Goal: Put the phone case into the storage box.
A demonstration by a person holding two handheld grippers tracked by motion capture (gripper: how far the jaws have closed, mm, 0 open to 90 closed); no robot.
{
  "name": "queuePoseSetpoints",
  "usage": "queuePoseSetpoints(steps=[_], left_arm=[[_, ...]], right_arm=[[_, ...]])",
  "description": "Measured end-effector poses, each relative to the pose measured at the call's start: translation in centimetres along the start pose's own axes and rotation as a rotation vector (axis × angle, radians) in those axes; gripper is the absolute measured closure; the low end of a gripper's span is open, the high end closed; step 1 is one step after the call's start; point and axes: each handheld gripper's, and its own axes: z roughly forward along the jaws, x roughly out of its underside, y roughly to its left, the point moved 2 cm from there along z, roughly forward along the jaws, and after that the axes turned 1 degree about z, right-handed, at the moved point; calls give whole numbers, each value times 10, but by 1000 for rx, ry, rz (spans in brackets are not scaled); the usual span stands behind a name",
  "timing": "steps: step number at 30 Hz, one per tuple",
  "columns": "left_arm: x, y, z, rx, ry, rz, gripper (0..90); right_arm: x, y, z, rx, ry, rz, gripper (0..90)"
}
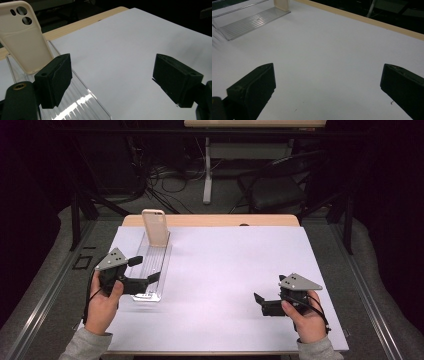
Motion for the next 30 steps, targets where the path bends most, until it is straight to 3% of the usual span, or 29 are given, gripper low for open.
queuePoseSetpoints(steps=[10, 30], left_arm=[[16, -14, -1, -6, 15, 39, 160], [47, -18, 4, 45, -15, 27, 160]], right_arm=[[8, 6, 2, -11, 8, 3, 0], [25, 17, 10, -43, 25, -1, 0]])
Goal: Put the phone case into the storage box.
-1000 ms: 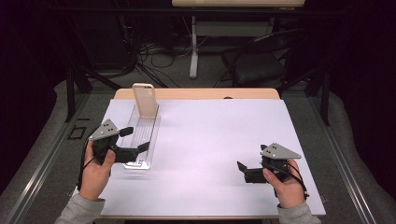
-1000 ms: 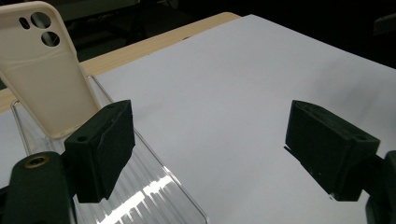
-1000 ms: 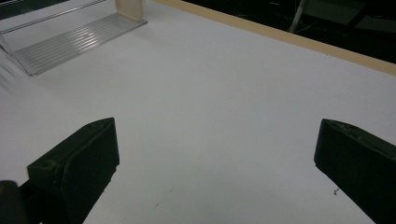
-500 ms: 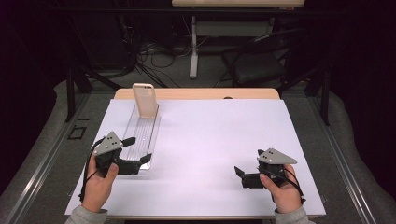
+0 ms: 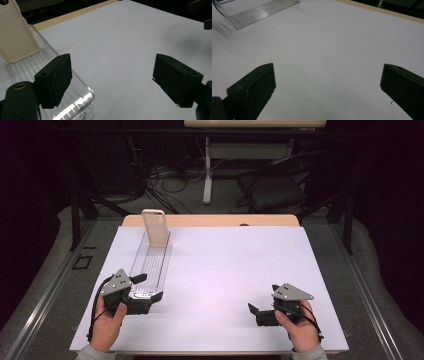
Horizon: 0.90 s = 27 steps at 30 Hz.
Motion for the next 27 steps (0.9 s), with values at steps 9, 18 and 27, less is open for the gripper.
queuePoseSetpoints(steps=[9, 18, 27], left_arm=[[9, -7, 3, 17, -5, 5, 160], [20, -11, 13, 31, -5, 2, 160], [30, -10, 23, 35, -5, -8, 160]], right_arm=[[8, 7, 5, -19, 8, -3, 0], [13, 9, 11, -29, 6, -10, 0], [18, 10, 15, -34, 11, -10, 0]])
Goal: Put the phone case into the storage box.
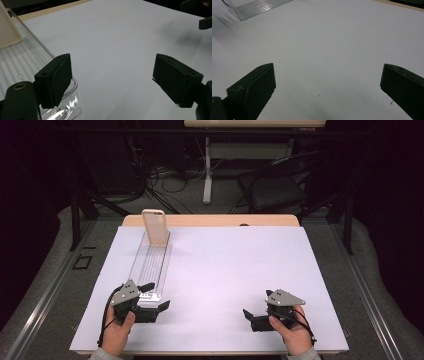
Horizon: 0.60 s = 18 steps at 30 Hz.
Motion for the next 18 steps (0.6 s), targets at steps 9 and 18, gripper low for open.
queuePoseSetpoints(steps=[9, 18], left_arm=[[3, -7, 7, 10, -4, 17, 159], [5, -8, 9, 13, -7, 23, 160]], right_arm=[[3, 4, 3, -14, -7, -9, 0], [7, 6, 8, -23, -6, -18, 0]])
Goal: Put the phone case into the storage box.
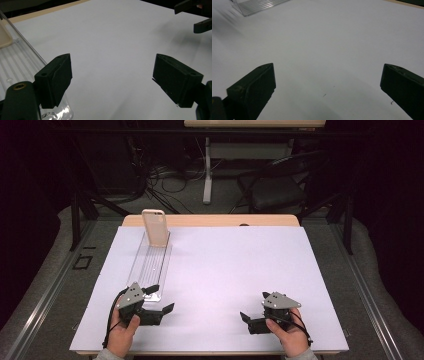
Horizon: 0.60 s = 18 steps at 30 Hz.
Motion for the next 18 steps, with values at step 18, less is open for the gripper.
queuePoseSetpoints(steps=[18], left_arm=[[3, 0, 3, -1, 3, -1, 160]], right_arm=[[4, 5, 5, -23, 10, -13, 0]])
